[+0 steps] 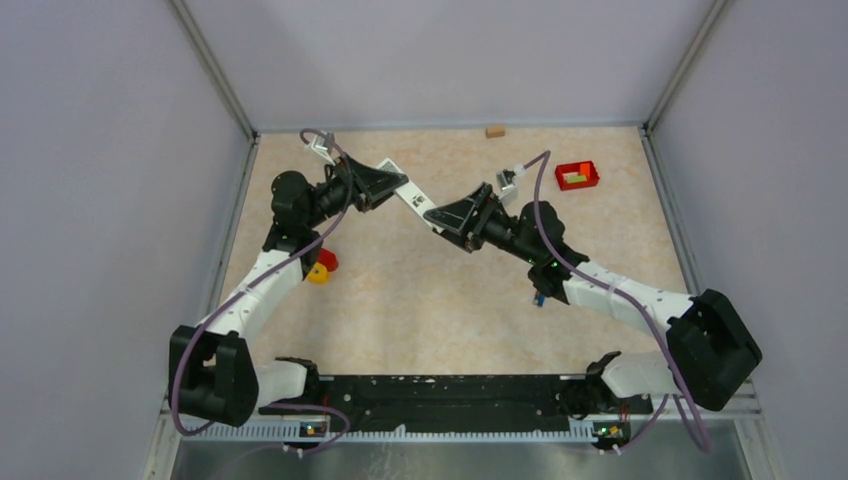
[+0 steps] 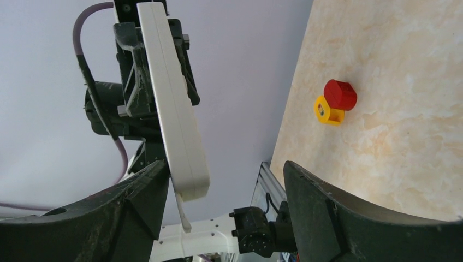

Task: Load the batteries into the remote control
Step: Remove the battery cover from the remote control.

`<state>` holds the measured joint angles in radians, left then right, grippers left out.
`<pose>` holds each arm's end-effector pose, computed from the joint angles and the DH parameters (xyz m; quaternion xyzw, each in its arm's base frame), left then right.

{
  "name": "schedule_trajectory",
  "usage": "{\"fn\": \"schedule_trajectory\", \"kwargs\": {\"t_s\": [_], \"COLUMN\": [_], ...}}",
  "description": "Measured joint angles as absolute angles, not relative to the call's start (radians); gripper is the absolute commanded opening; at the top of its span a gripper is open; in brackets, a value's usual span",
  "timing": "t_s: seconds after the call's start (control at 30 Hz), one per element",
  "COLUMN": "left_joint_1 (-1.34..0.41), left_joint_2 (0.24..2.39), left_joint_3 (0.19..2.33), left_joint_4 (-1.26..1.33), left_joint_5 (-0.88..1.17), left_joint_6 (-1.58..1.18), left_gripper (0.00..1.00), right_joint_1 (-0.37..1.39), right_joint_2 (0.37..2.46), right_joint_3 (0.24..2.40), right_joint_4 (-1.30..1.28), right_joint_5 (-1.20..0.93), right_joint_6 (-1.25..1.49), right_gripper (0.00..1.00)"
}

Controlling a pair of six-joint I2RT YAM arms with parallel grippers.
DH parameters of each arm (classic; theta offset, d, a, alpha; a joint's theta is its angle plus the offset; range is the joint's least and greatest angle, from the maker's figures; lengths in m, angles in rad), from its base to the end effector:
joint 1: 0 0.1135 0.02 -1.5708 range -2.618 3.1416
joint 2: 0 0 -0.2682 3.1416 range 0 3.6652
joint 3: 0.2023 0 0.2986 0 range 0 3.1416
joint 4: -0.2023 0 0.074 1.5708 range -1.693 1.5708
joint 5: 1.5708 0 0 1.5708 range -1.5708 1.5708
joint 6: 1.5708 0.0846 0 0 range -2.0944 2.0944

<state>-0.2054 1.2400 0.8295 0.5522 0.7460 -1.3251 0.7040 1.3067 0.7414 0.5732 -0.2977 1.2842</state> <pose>0.3405 -0.1296 0.3247 -0.0908 0.6632 -0.6595 0.3419 0.2767 0.2675 0.2676 0.0984 0.6975 0.6455 0.2952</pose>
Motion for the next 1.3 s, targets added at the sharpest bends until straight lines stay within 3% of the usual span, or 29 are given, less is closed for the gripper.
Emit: {"fn": "schedule_trajectory", "kwargs": {"t_s": [0.23,0.5,0.7,0.8,1.3], "left_joint_1": [-0.205,-0.205,-0.205,-0.199,-0.198], "left_joint_2": [1.193,1.192,1.192,1.192,1.195], "left_joint_3": [0.830,0.830,0.830,0.830,0.829], "left_joint_4": [0.491,0.461,0.448,0.445,0.317], "left_joint_5": [0.700,0.687,0.683,0.672,0.618], "left_joint_6": [-1.239,-1.210,-1.201,-1.188,-1.034], "left_gripper": [0.00,0.00,0.00,0.00,0.00], "right_joint_1": [0.704,0.704,0.704,0.704,0.704], "right_joint_2": [1.274,1.274,1.274,1.274,1.246], "right_joint_3": [0.713,0.713,0.711,0.709,0.709], "right_joint_4": [0.578,0.607,0.607,0.609,0.535], "right_joint_5": [-0.297,-0.316,-0.324,-0.327,-0.332], "right_joint_6": [1.286,1.315,1.332,1.342,1.267], "right_gripper": [0.74,0.44,0.12,0.02,0.00]}}
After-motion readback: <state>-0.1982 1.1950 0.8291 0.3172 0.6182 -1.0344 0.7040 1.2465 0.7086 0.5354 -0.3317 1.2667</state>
